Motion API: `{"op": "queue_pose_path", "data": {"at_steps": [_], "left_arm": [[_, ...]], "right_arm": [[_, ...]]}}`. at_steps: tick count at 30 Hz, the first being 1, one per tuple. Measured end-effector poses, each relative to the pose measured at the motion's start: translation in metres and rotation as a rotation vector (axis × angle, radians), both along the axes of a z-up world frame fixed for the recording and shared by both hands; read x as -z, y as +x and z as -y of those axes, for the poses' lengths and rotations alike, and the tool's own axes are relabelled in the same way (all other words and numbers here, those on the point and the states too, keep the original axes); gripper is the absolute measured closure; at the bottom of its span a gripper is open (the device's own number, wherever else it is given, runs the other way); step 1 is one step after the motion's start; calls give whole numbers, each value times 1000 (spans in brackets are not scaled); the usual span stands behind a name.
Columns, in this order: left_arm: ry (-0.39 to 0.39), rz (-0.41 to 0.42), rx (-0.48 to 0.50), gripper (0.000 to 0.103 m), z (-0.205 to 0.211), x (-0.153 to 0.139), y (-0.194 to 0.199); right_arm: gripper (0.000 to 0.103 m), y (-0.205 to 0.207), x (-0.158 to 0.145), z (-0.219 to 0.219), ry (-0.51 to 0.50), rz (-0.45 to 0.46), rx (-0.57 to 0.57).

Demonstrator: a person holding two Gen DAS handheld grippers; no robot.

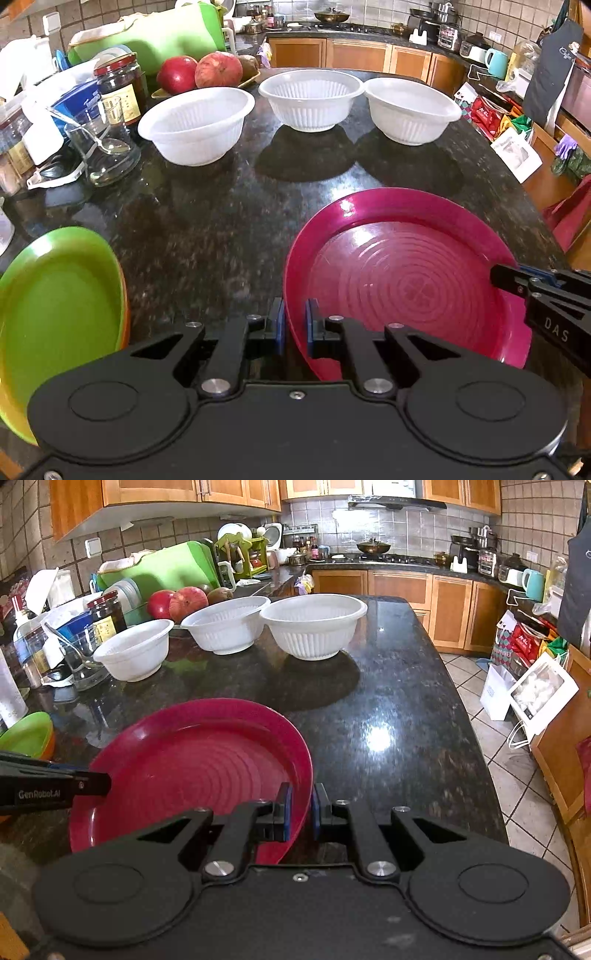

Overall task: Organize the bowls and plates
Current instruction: 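Lift the magenta plate with the left tool toward the green plate stack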

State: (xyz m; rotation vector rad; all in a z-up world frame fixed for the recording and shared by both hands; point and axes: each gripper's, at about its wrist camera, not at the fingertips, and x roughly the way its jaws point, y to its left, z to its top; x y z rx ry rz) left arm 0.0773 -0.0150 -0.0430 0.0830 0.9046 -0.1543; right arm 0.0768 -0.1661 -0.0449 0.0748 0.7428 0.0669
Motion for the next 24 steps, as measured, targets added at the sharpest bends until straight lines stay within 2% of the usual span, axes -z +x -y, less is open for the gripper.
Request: {"op": "queue_pose_path", "data": {"at_steps": [12, 24], "left_arm": [[15, 18, 1, 88, 1, 1, -16], [39, 28, 26, 88, 4, 2, -20]], "right_arm": [[90, -15, 0, -3, -43, 22, -24], [87, -20, 1, -3, -23, 30, -3]]}}
